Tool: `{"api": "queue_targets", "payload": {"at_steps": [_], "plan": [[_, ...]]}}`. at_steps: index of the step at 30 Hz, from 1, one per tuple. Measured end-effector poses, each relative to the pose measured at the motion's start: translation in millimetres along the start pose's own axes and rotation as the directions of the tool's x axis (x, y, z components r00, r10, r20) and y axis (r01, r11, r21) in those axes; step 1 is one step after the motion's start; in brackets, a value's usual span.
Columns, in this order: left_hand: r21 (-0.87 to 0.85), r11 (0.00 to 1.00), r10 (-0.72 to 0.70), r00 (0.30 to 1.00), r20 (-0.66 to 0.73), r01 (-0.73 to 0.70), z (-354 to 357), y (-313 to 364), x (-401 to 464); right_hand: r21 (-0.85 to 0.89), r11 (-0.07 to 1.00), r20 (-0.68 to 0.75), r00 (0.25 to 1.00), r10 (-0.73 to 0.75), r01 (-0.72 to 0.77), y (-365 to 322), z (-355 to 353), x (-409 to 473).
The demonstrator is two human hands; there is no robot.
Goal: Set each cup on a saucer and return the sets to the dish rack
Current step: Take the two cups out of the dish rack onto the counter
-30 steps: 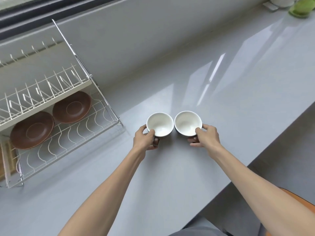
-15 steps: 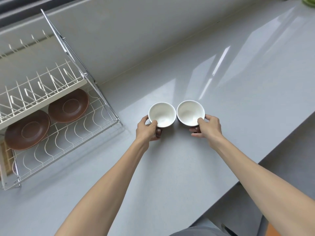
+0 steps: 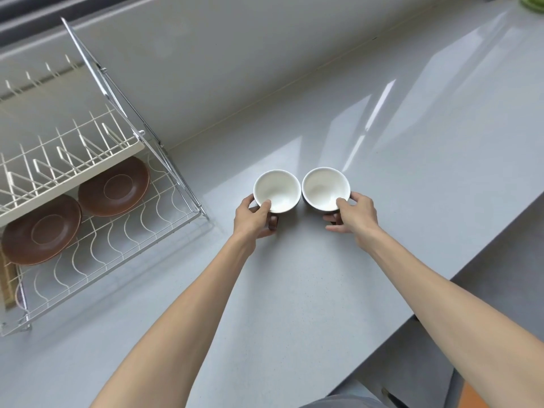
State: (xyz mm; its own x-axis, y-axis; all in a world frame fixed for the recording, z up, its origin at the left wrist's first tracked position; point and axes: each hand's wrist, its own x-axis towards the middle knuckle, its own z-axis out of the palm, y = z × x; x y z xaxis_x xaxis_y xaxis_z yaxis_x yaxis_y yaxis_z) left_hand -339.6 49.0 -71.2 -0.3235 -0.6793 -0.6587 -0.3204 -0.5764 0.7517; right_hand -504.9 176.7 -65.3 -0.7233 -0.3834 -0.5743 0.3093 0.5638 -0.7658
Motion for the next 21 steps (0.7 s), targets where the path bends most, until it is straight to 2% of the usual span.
{"api": "queue_targets", "payload": {"at_steps": [5,10,16,21], "plan": [[0.151,0.988,0.007,1.0,0.009,-0.008,-8.7,0.8,-6.1,-0.082,0.996,-0.065,0.997,-0.032,0.026,-0.4,-0.6,-5.3],[0.258,0.966,-0.005,1.0,0.024,-0.001,-29.7,3.7,-16.0,-0.297,0.953,-0.089,0.992,-0.093,0.063,-1.8,-0.9,-16.5],[0.394,0.918,0.038,0.998,0.045,-0.053,-58.8,7.1,-33.7,-0.656,0.748,-0.051,0.982,-0.181,0.104,-18.3,-2.8,-40.2],[0.495,0.865,0.063,0.996,0.058,-0.084,-84.5,9.7,-53.0,-0.796,0.546,0.07,0.935,-0.348,0.263,-29.4,11.2,-67.0]]}}
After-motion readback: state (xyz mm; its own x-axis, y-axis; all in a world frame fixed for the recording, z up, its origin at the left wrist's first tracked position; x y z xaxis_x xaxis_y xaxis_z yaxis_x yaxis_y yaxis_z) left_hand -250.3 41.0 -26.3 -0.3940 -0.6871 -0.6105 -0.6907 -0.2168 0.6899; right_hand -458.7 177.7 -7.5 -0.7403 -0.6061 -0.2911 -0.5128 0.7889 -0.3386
